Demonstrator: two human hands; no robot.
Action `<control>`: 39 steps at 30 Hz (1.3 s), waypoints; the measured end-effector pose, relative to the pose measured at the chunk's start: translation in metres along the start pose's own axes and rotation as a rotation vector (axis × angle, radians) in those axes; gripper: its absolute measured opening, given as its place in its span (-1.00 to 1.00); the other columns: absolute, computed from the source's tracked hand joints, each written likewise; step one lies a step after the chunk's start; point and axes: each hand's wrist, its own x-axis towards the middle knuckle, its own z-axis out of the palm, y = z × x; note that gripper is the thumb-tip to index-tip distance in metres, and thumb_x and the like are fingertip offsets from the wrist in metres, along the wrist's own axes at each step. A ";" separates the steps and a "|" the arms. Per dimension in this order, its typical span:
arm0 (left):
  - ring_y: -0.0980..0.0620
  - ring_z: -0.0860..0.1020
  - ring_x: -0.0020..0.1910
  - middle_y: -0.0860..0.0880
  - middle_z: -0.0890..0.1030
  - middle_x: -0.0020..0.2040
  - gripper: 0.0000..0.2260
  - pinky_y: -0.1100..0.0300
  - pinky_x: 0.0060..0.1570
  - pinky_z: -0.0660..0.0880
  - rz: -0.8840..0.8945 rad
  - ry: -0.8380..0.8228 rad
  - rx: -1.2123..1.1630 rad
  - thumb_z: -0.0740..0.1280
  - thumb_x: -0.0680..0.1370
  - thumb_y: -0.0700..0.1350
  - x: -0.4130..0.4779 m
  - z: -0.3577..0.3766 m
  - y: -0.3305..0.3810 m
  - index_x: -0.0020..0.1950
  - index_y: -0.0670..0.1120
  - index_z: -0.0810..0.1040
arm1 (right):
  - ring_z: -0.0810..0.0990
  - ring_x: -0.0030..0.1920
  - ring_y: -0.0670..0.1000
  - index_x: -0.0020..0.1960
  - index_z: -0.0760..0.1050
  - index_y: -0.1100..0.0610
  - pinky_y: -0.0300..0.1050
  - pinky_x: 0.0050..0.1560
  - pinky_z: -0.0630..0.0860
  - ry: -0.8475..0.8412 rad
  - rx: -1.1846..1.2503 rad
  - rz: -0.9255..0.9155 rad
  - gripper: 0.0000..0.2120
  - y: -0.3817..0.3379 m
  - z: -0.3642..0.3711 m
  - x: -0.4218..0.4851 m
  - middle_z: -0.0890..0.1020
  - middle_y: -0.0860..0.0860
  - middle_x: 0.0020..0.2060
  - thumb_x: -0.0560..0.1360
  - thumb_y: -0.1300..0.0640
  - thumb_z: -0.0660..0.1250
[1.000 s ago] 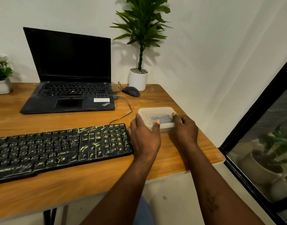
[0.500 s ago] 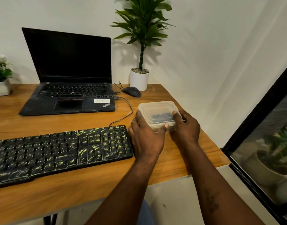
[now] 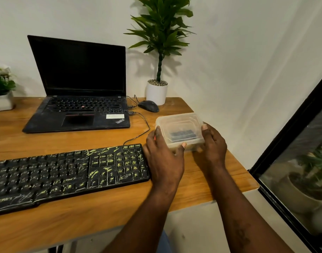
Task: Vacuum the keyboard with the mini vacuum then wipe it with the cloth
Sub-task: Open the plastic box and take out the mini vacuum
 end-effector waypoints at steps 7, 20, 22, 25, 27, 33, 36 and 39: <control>-0.12 0.33 0.41 -0.07 0.34 0.51 -0.23 -0.15 0.34 0.46 0.204 0.081 0.102 0.54 0.48 -0.07 -0.008 -0.005 0.002 0.63 -0.02 0.28 | 0.69 0.11 -0.03 0.32 0.60 0.09 0.01 0.10 0.69 0.042 0.125 0.010 -0.65 -0.004 -0.002 0.000 0.71 0.01 0.15 0.71 -0.08 0.19; 0.01 0.58 -0.02 0.05 0.68 0.01 -0.80 0.09 -0.10 0.54 0.124 0.219 -0.047 0.44 0.59 0.08 0.069 -0.050 0.013 0.11 0.02 0.74 | 0.67 0.17 0.18 0.22 0.65 0.06 0.24 0.17 0.63 -0.103 0.229 -0.003 -0.67 -0.003 -0.002 0.000 0.72 0.08 0.08 0.65 -0.13 0.29; 0.03 0.64 -0.10 0.04 0.72 -0.05 -0.80 0.11 -0.13 0.58 -0.078 0.166 -0.208 0.46 0.58 0.08 0.093 -0.051 0.009 0.08 0.00 0.75 | 0.67 0.17 0.06 0.20 0.66 -0.02 0.23 0.21 0.61 -0.121 0.123 -0.028 -0.68 -0.002 -0.002 0.001 0.72 -0.01 0.10 0.60 -0.18 0.33; -0.01 0.67 -0.17 0.03 0.71 -0.18 -0.86 0.13 -0.16 0.59 -0.308 0.123 -0.351 0.49 0.57 0.06 0.126 -0.045 -0.005 -0.12 0.03 0.73 | 0.63 0.19 -0.08 0.21 0.66 -0.12 0.12 0.20 0.64 -0.156 -0.025 -0.020 -0.77 0.002 0.000 0.003 0.69 -0.12 0.15 0.58 -0.10 0.40; -0.04 0.70 -0.19 0.01 0.72 -0.20 -0.82 0.07 -0.14 0.66 -0.400 0.106 -0.377 0.53 0.53 0.06 0.145 -0.038 -0.013 -0.23 0.04 0.67 | 0.61 0.22 -0.08 0.21 0.65 -0.17 0.10 0.18 0.65 -0.183 -0.088 -0.022 -0.76 0.006 0.003 0.004 0.66 -0.14 0.19 0.56 -0.12 0.42; -0.06 0.72 -0.28 -0.10 0.73 -0.21 -0.81 -0.04 -0.15 0.71 -0.508 -0.014 -0.290 0.59 0.45 0.00 0.181 -0.013 -0.024 -0.13 -0.07 0.67 | 0.54 0.26 -0.08 0.15 0.64 -0.18 0.12 0.21 0.62 -0.183 -0.263 -0.104 -0.80 0.011 0.008 0.006 0.64 -0.24 0.16 0.53 -0.07 0.46; 0.00 0.66 -0.38 -0.13 0.72 -0.21 -0.81 0.05 -0.22 0.71 -0.528 -0.095 -0.271 0.55 0.52 -0.07 0.189 -0.007 -0.022 -0.06 -0.17 0.65 | 0.53 0.26 -0.10 0.13 0.64 -0.19 0.11 0.22 0.62 -0.177 -0.288 -0.124 -0.82 0.012 0.008 0.007 0.63 -0.27 0.15 0.54 -0.04 0.46; -0.03 0.66 -0.35 -0.15 0.70 -0.20 -0.84 0.02 -0.23 0.71 -0.513 -0.209 -0.180 0.51 0.55 -0.13 0.192 0.003 -0.025 -0.03 -0.20 0.63 | 0.53 0.26 -0.10 0.12 0.64 -0.19 0.11 0.20 0.62 -0.180 -0.302 -0.141 -0.83 0.013 0.009 0.008 0.63 -0.30 0.14 0.54 -0.02 0.45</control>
